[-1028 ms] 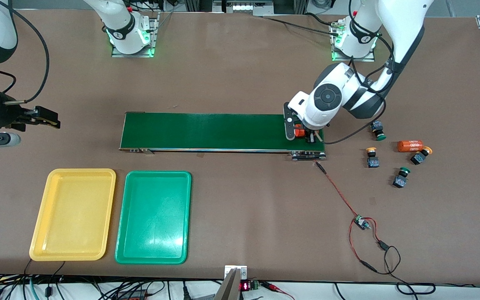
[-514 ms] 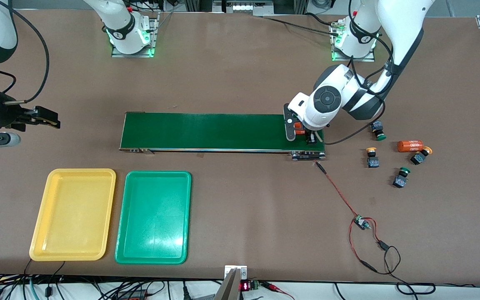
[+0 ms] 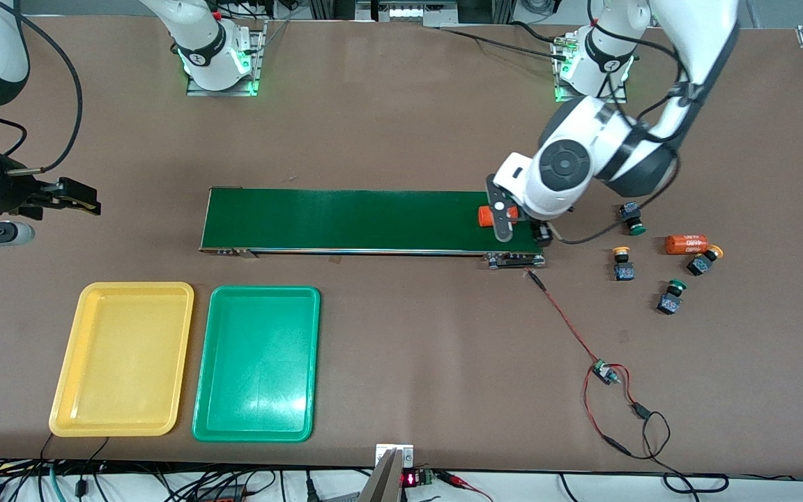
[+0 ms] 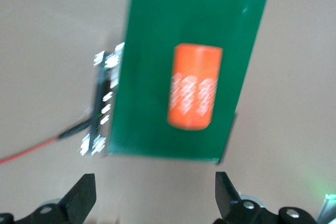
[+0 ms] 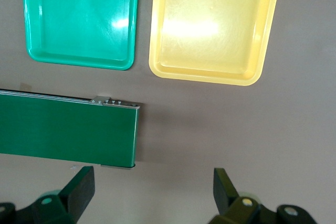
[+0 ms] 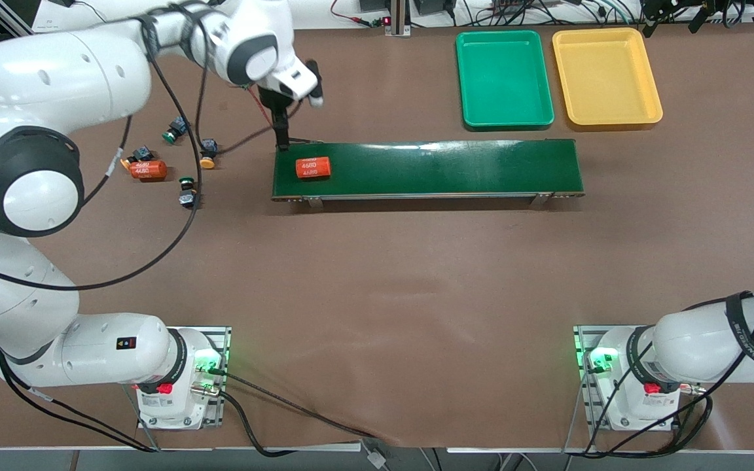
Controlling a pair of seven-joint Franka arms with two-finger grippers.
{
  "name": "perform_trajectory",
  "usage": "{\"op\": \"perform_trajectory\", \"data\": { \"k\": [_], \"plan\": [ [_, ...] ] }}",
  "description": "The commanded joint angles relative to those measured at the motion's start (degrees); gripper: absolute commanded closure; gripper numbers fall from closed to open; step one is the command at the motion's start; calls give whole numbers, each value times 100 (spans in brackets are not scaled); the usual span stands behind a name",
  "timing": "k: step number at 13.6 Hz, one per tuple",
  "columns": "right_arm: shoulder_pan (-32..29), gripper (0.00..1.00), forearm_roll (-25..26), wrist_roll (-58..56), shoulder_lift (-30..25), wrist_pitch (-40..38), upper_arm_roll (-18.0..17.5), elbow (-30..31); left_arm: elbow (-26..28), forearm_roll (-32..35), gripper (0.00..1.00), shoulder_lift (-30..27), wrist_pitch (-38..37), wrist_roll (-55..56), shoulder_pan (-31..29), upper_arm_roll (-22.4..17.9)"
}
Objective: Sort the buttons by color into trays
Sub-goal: 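Move the left gripper back over the cluster of buttons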
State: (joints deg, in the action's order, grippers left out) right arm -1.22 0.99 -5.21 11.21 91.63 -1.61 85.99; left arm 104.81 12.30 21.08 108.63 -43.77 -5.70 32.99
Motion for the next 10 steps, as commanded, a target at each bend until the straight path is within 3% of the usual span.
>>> {"op": "perform_trajectory", "data": {
  "k": [1,5,10],
  "plan": [
    [7,0,60,-42,13,-84,-6,-99,-303,-87,0,361,-185,35,-579,68],
    [7,0,51,-42,13,-84,-6,-99,-303,-87,0,476,-167,464,-1221,41],
    [-1,0,42,-33,13,-84,-6,-91,-303,-78,0,476,-220,2245,-1345,6]
  ]
}}
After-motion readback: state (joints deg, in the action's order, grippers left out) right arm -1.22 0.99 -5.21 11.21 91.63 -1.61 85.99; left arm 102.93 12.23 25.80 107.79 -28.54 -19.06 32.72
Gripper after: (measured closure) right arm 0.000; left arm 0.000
